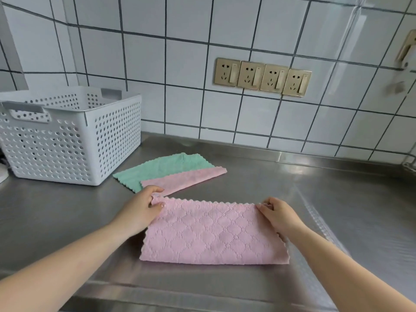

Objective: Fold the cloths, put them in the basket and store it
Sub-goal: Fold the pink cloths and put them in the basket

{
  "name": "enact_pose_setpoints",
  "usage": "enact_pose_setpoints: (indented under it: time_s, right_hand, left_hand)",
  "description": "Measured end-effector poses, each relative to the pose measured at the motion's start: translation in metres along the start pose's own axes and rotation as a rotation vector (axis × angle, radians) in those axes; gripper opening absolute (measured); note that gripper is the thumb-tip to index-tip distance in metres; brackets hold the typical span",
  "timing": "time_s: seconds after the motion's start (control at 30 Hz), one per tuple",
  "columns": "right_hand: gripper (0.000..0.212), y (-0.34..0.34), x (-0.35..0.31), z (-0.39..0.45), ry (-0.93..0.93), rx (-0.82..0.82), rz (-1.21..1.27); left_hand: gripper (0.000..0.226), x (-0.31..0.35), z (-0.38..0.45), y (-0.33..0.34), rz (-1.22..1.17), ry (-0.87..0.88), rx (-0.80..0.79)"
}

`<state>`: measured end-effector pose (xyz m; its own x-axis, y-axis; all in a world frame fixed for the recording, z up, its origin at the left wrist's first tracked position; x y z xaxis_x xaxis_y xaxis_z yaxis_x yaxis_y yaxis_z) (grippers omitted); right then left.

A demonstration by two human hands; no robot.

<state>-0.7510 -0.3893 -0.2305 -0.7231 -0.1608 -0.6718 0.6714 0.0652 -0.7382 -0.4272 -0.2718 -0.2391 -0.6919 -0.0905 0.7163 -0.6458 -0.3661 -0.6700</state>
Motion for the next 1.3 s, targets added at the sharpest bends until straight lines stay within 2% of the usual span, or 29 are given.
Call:
enact_pose_setpoints:
  time_s: [0.23,0.3,0.37,0.43,0.5,0.6,0.7,0.77,0.87,1.03,1.1,1.13,1.17,1.23,1.3]
  right_hand:
    - [0.015,0.006,0.004,0.01,0.003,0.004,-0.085]
    - [0.017,0.004,0.005,0.009,0.036,0.005,-0.073]
    - [0.019,-0.006,0.003,0.003,0.095,0.06,-0.015]
    - [0.024,-0.017,0.0,-0.002,0.101,0.166,-0.018]
    - [0.026,-0.013,-0.018,-0.011,-0.003,0.204,-0.054]
    - [0.034,0.033,-0.065,-0.035,-0.282,0.027,-0.238]
    - [0.041,0.083,-0.087,-0.06,-0.359,-0.141,-0.435]
    - [0.041,0.097,-0.082,-0.065,-0.359,-0.171,-0.459]
    - [0.064,0.087,-0.057,-0.065,-0.318,-0.173,-0.515]
    - [0.061,0.046,-0.01,-0.06,-0.178,-0.139,-0.59]
    - [0.057,0.033,-0.001,-0.059,-0.109,-0.15,-0.584]
    - [0.055,0.029,-0.002,-0.057,-0.103,-0.153,-0.609]
    - [0.052,0.027,-0.006,-0.055,-0.117,-0.147,-0.641]
    - [0.043,0.026,-0.024,-0.047,-0.219,-0.101,-0.645]
    - [0.034,0.034,-0.047,-0.041,-0.382,-0.077,-0.535]
  left_hand:
    - [0.04,-0.004,0.011,0.01,0.1,-0.018,-0.037]
    - [0.046,-0.002,0.013,0.008,0.116,-0.055,-0.099]
    - [0.05,-0.001,0.015,-0.002,0.176,-0.081,-0.094]
    - [0.047,0.009,0.007,-0.015,0.402,-0.006,0.011]
    - [0.044,0.032,-0.009,-0.014,0.489,0.159,0.078]
    - [0.046,0.067,-0.034,0.022,0.492,0.311,-0.012]
    - [0.051,0.074,-0.039,0.07,0.637,0.342,-0.113]
    - [0.056,0.067,-0.04,0.085,0.687,0.29,-0.17]
    - [0.057,0.056,-0.045,0.083,0.728,0.226,-0.238]
    - [0.064,0.033,-0.041,0.056,0.741,0.18,-0.259]
    - [0.077,0.026,-0.04,0.048,0.717,0.189,-0.224]
    - [0.083,0.031,-0.043,0.043,0.696,0.249,-0.174]
    - [0.079,0.04,-0.049,0.041,0.694,0.354,-0.116]
    - [0.048,0.062,-0.067,0.044,0.613,0.554,-0.007]
    - [0.03,0.084,-0.089,0.056,0.504,0.69,-0.022]
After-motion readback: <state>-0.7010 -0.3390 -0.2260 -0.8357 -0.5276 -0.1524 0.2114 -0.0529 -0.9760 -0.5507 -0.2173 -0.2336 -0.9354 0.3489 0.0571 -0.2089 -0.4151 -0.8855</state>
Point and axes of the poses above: each hand's wrist, its own z-axis towards the middle knuckle, its own y-axis out of the palm, x = y × z, the point moved 4 cm from there along z, towards the middle knuckle, and after that the axes turned 3 degrees about z, right-handed, at the moved point
